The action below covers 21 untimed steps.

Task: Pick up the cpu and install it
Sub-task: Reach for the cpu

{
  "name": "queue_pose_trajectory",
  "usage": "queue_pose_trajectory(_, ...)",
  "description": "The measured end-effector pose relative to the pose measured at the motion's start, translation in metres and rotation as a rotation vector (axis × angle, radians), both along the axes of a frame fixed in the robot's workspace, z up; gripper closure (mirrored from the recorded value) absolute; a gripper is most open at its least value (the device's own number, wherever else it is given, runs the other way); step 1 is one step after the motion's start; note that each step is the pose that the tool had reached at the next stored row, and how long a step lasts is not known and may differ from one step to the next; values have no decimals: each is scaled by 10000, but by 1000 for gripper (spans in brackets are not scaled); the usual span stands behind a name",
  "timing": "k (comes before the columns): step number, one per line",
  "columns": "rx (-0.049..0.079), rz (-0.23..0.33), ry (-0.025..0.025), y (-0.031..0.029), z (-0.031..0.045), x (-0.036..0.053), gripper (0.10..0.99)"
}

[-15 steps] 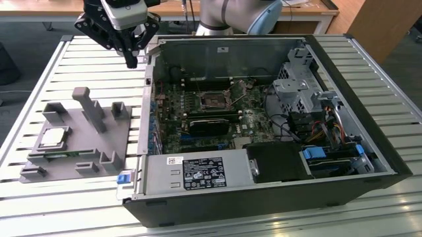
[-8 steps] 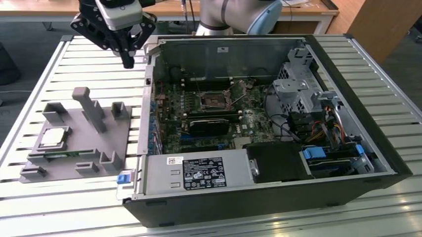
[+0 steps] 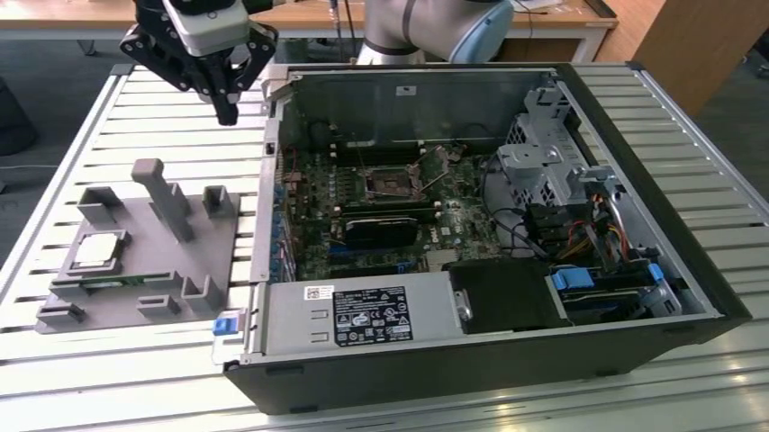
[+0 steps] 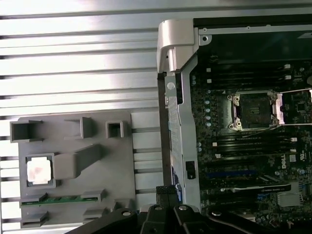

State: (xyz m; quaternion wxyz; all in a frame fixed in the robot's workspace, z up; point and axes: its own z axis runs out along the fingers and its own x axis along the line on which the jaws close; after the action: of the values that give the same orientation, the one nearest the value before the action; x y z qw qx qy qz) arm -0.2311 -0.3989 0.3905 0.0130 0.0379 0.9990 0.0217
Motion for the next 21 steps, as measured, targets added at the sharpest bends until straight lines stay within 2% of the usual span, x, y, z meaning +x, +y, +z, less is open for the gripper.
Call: queue_pose_trajectory(21, 0, 0, 0, 0, -8, -189, 980)
